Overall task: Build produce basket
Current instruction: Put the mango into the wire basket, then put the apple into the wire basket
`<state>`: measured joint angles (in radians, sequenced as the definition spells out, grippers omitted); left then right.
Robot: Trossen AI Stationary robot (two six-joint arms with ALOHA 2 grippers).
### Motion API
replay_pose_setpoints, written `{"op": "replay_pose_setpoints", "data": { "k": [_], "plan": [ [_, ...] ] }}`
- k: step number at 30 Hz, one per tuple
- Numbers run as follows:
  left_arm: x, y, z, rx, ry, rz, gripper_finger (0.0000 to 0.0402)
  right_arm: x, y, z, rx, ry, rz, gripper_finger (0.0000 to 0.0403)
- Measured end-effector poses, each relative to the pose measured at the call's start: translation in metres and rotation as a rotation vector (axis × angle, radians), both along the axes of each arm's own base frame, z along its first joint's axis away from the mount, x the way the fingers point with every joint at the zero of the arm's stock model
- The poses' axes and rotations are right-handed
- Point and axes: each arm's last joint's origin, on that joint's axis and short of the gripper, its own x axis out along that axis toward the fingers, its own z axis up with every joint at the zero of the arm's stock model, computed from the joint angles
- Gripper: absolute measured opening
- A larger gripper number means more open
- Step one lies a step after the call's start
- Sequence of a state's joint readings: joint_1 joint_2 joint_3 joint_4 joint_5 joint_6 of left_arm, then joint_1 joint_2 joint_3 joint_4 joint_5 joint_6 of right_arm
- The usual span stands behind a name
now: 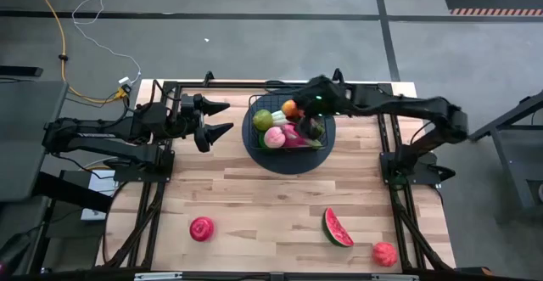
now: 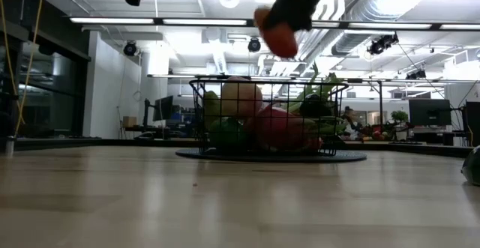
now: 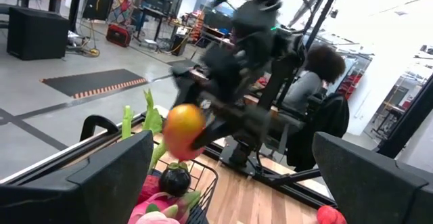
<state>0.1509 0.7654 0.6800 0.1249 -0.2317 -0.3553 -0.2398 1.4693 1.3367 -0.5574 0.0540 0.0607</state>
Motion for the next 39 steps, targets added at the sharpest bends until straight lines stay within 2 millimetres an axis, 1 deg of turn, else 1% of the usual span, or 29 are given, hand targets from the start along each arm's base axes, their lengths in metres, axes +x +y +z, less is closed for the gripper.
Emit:
{"op": "replay_pose_setpoints", "data": {
  "k": [4,7,11,13,20,23,26,32,34,36,39],
  "plan": [
    [0.000,0.000,0.000,0.000,0.000,0.005,0.0392,0.020,-0.016,-0.023,0.035,0.139,-0.030,0.0236],
    [0.000,0.000,0.000,-0.001,0.000,0.015,0.0392,0.029,-0.025,-0.039,0.054,0.202,-0.046,0.0236],
    [0.000,0.000,0.000,-0.001,0.000,0.015,0.0392,0.035,-0.033,-0.058,0.034,0.281,-0.017,0.0236],
    [0.000,0.000,0.000,-0.001,0.000,0.015,0.0392,0.036,-0.035,-0.063,0.014,0.311,0.010,0.0236],
    [0.000,0.000,0.000,-0.001,0.000,0.015,0.0392,0.035,-0.036,-0.064,-0.007,0.333,0.038,0.0237],
    [0.000,0.000,0.000,-0.001,0.000,0.015,0.0392,0.035,-0.036,-0.064,-0.007,0.335,0.039,0.0249],
    [0.000,0.000,0.000,-0.001,0.000,0.015,0.0392,0.035,-0.036,-0.064,-0.006,0.334,0.037,0.0284],
    [0.000,0.000,0.000,-0.001,0.000,0.015,0.0392,0.033,-0.037,-0.064,-0.021,0.354,0.021,0.0378],
    [0.000,0.000,0.000,0.000,0.000,0.015,0.0392,0.030,-0.036,-0.061,-0.020,0.355,0.022,0.0393],
    [0.000,0.000,0.000,-0.001,0.000,0.015,0.0392,0.023,-0.033,-0.051,-0.017,0.349,0.033,0.0394],
    [0.000,0.000,0.000,-0.001,0.000,0.015,0.0392,0.002,-0.025,-0.031,0.011,0.348,0.074,0.0390]
  ]
}}
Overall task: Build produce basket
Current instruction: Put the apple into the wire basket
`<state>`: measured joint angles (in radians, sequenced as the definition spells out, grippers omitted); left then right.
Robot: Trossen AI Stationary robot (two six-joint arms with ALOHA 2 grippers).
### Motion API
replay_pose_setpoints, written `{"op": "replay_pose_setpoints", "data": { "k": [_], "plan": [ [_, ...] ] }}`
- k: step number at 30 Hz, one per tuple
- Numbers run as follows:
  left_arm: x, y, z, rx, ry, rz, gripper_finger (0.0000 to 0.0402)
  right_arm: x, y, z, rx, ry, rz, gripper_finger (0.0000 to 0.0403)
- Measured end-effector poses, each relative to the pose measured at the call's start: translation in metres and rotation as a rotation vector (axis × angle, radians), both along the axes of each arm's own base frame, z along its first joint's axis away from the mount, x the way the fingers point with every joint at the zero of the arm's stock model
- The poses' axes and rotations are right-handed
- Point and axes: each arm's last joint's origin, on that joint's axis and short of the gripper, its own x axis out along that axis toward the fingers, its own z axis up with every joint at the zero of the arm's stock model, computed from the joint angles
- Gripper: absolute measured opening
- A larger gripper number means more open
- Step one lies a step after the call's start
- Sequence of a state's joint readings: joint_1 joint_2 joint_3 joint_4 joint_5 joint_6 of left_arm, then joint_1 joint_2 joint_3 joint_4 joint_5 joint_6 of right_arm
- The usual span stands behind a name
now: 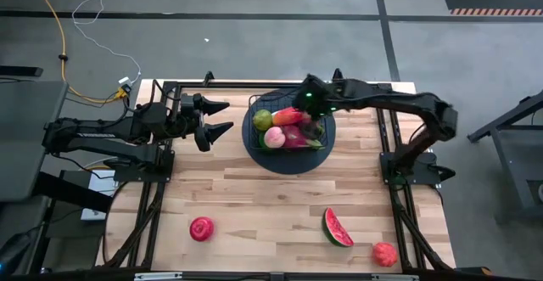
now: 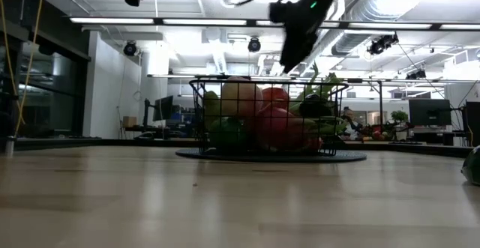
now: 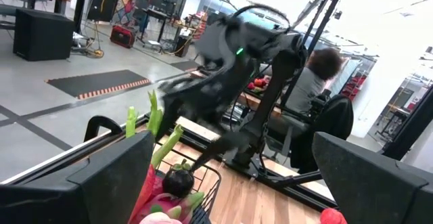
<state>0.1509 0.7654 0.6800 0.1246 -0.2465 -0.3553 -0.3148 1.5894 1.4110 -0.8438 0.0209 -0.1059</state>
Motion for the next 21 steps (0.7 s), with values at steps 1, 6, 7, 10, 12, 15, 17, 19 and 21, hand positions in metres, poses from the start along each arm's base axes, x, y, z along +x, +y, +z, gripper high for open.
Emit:
{"op": "replay_pose_setpoints", "data": {
  "k": [1,6,7,10,12,15,17,19,21],
  "plan": [
    [0.000,0.000,0.000,0.000,0.000,0.000,0.0392,-0.008,0.003,0.006,0.015,-0.013,0.017,0.0390],
    [0.000,0.000,0.000,0.000,0.001,0.000,0.0392,-0.063,0.025,0.014,0.112,-0.194,0.014,0.0390],
    [0.000,0.000,0.000,0.000,0.000,0.000,0.0392,-0.074,0.030,0.010,0.137,-0.246,-0.017,0.0390],
    [0.000,0.000,0.000,0.000,0.000,0.000,0.0392,-0.105,0.044,0.001,0.227,-0.440,-0.136,0.0390],
    [0.000,0.000,0.000,0.000,0.000,0.000,0.0392,-0.120,0.052,0.000,0.289,-0.596,-0.182,0.0390],
    [0.000,0.000,0.000,0.000,0.000,0.000,0.0392,-0.135,0.060,0.003,0.352,-0.824,-0.183,0.0390],
    [0.000,0.000,0.000,0.000,0.000,0.000,0.0392,-0.141,0.064,0.011,0.369,-0.985,-0.166,0.0390],
    [0.000,0.000,0.000,0.000,0.000,0.000,0.0392,-0.146,0.066,0.020,0.385,-1.124,-0.155,0.0390],
    [0.000,0.000,0.000,0.000,0.001,0.000,0.0392,-0.148,0.067,0.028,0.388,-1.217,-0.147,0.0390]
  ]
}}
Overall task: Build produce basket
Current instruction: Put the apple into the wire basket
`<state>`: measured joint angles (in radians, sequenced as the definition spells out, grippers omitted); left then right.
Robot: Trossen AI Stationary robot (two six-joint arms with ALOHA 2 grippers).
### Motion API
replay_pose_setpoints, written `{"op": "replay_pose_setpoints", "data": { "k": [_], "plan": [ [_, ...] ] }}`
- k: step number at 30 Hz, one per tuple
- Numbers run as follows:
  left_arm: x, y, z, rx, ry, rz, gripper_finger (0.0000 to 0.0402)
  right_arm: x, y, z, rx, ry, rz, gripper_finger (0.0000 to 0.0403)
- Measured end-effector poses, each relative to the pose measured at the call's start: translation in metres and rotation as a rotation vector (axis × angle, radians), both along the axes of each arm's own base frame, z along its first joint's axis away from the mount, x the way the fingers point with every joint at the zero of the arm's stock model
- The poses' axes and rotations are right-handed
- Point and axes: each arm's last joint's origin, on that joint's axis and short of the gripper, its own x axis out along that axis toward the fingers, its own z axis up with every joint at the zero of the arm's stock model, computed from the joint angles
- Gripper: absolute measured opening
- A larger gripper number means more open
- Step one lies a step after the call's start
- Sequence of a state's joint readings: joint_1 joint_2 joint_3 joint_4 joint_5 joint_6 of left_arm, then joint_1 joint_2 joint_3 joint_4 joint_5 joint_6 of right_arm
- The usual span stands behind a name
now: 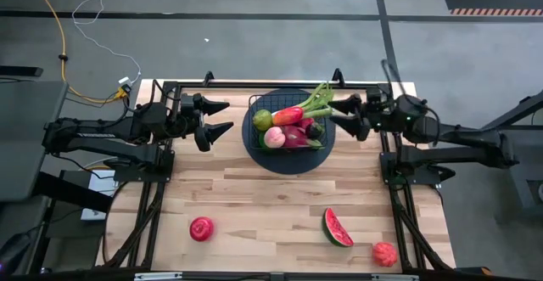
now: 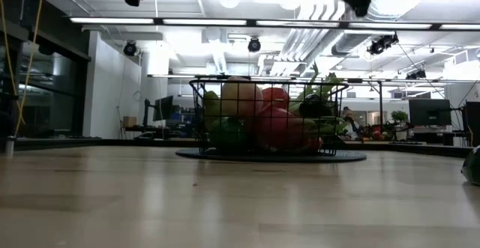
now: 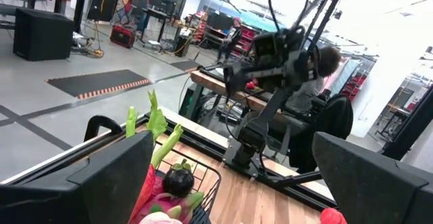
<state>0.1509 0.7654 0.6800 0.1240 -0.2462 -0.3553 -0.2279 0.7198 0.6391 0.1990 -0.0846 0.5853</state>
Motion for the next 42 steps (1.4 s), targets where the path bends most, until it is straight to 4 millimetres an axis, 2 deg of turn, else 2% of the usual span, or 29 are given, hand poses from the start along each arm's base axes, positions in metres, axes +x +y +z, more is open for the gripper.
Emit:
{"op": "replay_pose_setpoints", "data": {
  "k": [3,6,9,14,17,33,38,42],
  "plan": [
    [0.000,0.000,0.000,0.000,0.000,0.000,0.0392,-0.002,0.000,0.010,-0.041,-0.063,-0.009,0.0390],
    [0.000,0.000,0.000,0.000,0.000,0.000,0.0392,-0.001,0.000,0.011,-0.124,-0.046,-0.023,0.0390],
    [0.000,0.000,0.000,0.000,0.000,0.000,0.0392,0.003,-0.001,0.007,-0.179,0.002,-0.045,0.0390],
    [0.000,0.000,0.000,0.000,0.001,0.000,0.0392,0.011,0.001,-0.007,-0.410,0.157,-0.022,0.0390],
    [0.000,0.000,0.000,0.000,0.000,0.000,0.0392,0.015,0.001,-0.010,-0.524,0.187,-0.020,0.0390],
    [0.000,0.001,0.000,-0.005,0.001,0.035,0.0392,0.018,0.000,-0.014,-0.464,0.211,-0.010,0.0390],
    [0.001,-0.002,-0.001,-0.139,-0.038,-0.050,0.0392,0.018,0.000,-0.015,-0.457,0.224,-0.006,0.0390],
    [0.001,-0.014,-0.002,-0.341,0.158,-0.156,0.0392,0.018,0.000,-0.016,-0.455,0.234,-0.004,0.0390]
  ]
}}
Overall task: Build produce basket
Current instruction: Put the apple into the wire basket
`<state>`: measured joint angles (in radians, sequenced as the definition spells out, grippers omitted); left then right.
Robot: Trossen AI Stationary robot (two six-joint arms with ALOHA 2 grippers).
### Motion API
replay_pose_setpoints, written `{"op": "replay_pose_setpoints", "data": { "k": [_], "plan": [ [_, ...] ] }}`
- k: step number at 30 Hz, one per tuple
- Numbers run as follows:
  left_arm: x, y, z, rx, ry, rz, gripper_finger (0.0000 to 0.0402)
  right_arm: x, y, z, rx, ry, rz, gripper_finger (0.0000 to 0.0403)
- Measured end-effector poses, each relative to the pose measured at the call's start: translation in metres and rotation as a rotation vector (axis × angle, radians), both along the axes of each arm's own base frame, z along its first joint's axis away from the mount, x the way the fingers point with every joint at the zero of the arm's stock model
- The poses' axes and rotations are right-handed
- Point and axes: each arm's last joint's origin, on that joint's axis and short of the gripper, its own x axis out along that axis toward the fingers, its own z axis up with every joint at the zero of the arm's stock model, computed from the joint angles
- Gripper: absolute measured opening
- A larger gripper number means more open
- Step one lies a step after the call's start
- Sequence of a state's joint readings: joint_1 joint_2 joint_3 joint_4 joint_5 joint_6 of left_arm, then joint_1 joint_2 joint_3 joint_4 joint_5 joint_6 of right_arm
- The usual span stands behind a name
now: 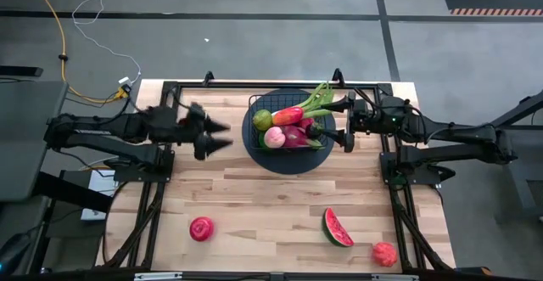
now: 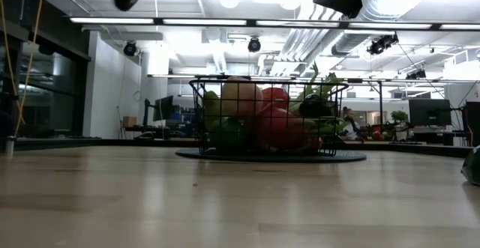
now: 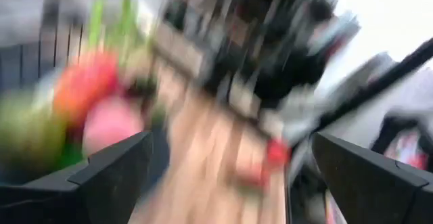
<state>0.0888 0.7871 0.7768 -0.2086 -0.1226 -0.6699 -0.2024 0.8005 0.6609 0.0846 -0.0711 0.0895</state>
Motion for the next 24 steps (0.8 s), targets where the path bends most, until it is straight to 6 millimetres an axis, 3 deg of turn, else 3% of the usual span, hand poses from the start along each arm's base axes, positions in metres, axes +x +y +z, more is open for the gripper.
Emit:
{"op": "replay_pose_setpoints", "data": {
  "k": [6,12,19,24],
  "plan": [
    [-0.001,-0.039,-0.015,-0.253,0.503,-0.122,0.0392,0.000,-0.001,0.000,-0.001,0.000,-0.026,0.0390],
    [0.000,-0.091,-0.050,-0.421,0.865,-0.140,0.0392,0.000,-0.001,0.000,-0.002,0.001,-0.041,0.0390],
    [0.012,-0.140,-0.089,-0.429,1.077,-0.059,0.0392,0.000,-0.001,-0.001,-0.001,0.010,-0.041,0.0390],
    [0.027,-0.165,-0.107,-0.440,1.060,-0.126,0.0392,0.000,-0.001,-0.003,0.003,0.028,-0.041,0.0390]
  ]
}}
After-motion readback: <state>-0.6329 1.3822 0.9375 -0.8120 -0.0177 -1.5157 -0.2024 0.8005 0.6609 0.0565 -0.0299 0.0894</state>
